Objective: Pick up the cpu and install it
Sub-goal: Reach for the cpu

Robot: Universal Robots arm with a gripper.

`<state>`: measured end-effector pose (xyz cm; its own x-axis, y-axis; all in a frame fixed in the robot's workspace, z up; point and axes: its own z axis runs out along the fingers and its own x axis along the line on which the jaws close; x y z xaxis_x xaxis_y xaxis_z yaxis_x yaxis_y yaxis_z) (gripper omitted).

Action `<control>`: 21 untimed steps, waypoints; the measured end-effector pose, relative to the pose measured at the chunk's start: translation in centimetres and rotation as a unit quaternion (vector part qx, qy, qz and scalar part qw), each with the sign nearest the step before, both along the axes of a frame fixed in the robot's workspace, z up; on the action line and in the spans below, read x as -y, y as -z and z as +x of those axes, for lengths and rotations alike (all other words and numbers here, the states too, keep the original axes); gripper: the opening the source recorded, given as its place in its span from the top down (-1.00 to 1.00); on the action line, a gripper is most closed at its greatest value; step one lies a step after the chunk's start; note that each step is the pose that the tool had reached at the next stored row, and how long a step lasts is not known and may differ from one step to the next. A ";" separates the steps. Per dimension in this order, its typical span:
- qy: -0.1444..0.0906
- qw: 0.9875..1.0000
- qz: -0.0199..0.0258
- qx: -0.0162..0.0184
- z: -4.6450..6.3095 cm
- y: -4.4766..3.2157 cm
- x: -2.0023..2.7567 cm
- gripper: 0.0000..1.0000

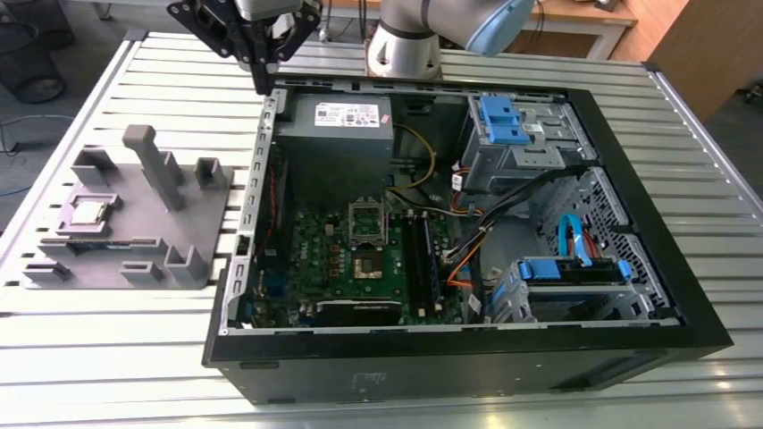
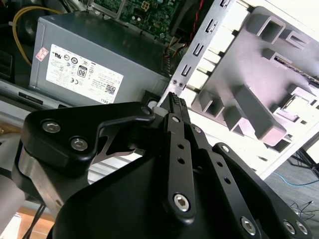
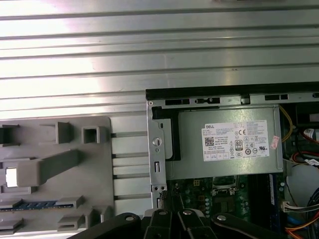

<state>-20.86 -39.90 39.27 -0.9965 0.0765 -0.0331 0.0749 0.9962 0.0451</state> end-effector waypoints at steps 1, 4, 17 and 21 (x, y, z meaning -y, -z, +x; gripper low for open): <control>0.000 1.000 0.000 0.000 -0.1 0.00 0.00 0.79; 0.000 1.000 0.000 0.000 -0.5 0.01 0.00 0.79; 0.000 1.000 0.000 0.002 -2.3 0.04 0.00 0.79; 0.000 1.000 0.000 0.002 -2.7 0.04 0.00 0.79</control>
<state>-23.59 -39.90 39.23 -0.9964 0.0762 -0.0372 0.0745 0.9962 0.0454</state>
